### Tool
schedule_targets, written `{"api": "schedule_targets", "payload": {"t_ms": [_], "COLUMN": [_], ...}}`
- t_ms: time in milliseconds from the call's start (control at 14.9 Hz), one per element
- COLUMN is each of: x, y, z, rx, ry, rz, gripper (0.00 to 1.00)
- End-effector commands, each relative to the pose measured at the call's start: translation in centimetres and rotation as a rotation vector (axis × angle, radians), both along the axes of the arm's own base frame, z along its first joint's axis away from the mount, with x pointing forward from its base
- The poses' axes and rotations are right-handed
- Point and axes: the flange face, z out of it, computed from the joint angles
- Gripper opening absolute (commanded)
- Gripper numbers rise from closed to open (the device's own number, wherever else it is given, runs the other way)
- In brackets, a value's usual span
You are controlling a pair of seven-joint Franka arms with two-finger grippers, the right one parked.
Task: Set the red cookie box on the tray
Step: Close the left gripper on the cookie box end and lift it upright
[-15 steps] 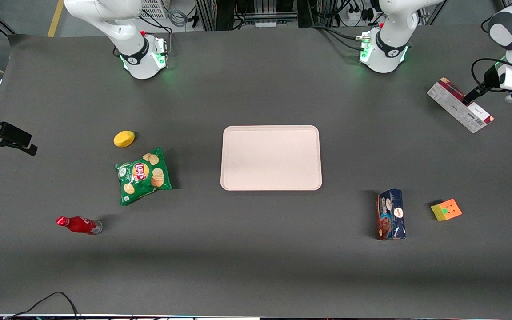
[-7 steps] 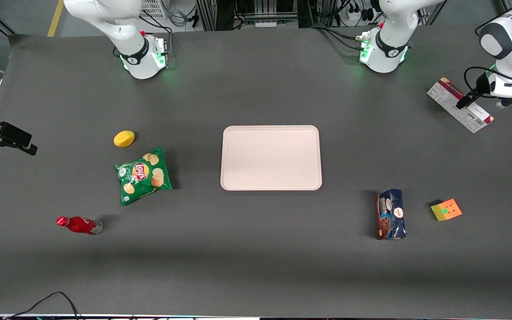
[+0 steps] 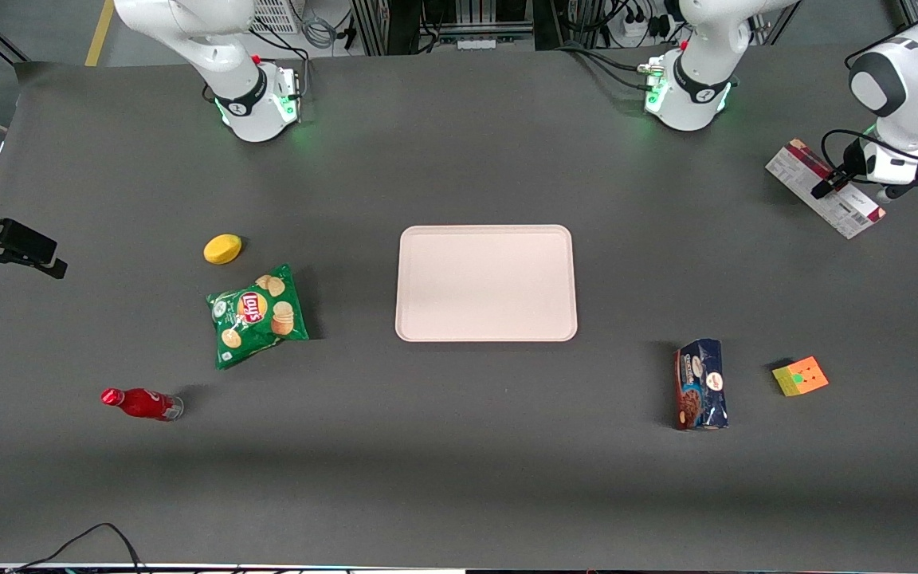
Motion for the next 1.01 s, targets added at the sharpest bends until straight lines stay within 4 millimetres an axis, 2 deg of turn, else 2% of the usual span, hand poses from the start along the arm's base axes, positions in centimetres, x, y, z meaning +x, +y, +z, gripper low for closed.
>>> {"api": "schedule_targets", "payload": {"t_ms": [0,268,336,537,805,940], "x": [-0.5,0.1,0.4,2.4,8.7,12.3], "y": [-1.5,-1.9,-2.1,-2.7,-4.1,-6.7], "z": [-0.4,-0.1,0.1,1.5,7.2,10.4], "rx": [-0.007,-0.007,-0.005,-0.005,0.009,0.031], "ry": [-0.019,-0.019,-0.022,-0.006,0.087,0.085], "rz": [0.010,-0.029,-0.037,-0.095,-0.190,-0.271], "gripper": [0.48,0.18,0.13,0.08,0.05,0.05]}}
